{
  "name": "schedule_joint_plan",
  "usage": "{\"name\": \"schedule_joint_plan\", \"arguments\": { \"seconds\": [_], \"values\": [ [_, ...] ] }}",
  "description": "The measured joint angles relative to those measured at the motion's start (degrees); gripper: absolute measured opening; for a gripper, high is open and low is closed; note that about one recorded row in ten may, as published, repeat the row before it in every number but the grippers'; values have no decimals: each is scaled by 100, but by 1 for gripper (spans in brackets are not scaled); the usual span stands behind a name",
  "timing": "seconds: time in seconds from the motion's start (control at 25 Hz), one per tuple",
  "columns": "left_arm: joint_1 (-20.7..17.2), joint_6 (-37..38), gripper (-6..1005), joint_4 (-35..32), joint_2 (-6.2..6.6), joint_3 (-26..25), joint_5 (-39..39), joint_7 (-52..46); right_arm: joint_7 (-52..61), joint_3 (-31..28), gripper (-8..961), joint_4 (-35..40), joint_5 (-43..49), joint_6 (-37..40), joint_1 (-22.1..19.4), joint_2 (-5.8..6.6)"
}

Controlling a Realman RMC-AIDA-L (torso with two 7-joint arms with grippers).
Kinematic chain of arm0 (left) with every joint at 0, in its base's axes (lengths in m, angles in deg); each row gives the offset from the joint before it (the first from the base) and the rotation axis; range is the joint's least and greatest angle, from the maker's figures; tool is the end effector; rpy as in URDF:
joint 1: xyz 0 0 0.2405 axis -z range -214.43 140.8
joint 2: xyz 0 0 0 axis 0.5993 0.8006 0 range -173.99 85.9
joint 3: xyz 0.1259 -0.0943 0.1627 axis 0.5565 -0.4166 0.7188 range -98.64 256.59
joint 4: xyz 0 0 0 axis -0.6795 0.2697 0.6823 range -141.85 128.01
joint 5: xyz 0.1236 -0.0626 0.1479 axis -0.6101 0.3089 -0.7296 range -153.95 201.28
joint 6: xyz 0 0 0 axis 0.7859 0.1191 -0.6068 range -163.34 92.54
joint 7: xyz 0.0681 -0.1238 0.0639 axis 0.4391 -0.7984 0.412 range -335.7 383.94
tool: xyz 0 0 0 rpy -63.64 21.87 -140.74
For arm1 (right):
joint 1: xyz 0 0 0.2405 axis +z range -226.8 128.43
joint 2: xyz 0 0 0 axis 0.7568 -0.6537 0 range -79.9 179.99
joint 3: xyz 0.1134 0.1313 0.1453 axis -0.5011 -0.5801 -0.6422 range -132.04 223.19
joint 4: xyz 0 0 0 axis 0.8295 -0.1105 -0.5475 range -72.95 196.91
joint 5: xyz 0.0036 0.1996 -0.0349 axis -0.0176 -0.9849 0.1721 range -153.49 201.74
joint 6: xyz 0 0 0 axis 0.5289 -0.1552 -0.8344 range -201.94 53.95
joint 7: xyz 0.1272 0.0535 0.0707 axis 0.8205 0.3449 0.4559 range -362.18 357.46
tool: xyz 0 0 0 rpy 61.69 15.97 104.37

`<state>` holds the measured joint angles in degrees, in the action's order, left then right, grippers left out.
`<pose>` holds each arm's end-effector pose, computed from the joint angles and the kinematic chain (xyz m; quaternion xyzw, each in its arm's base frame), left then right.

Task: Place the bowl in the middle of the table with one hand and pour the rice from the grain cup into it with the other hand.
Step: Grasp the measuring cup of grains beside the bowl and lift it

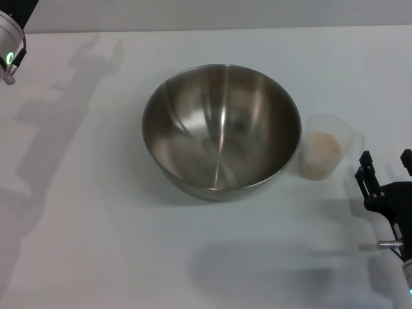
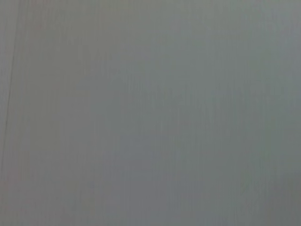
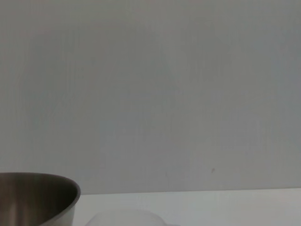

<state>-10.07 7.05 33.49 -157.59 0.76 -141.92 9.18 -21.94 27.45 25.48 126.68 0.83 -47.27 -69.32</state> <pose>-0.1906 0.4119 0.0502 -0.7166 -0.1733 -0.3764 0.5611 0.2868 0.2016 -0.0588 -0.6655 0.2910 0.2539 0.6387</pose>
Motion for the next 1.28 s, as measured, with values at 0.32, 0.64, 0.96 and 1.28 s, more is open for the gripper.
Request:
{"name": "schedule_joint_plan", "arguments": {
  "seconds": [0.32, 0.64, 0.96, 1.28],
  "values": [
    [-17, 98, 532, 17, -6, -1, 0, 0, -2, -36, 680, 68, 0, -229, 164, -12],
    [-40, 138, 532, 27, -9, -13, 0, 0, -2, -59, 675, 123, -93, -363, 259, -13],
    [-52, 201, 532, 45, -9, -17, 0, 0, -3, -17, 674, 206, -234, -407, 364, -7],
    [-76, 282, 532, 56, -16, -3, 0, -4, -2, -19, 674, 225, -237, -423, 406, -1]
  ]
}}
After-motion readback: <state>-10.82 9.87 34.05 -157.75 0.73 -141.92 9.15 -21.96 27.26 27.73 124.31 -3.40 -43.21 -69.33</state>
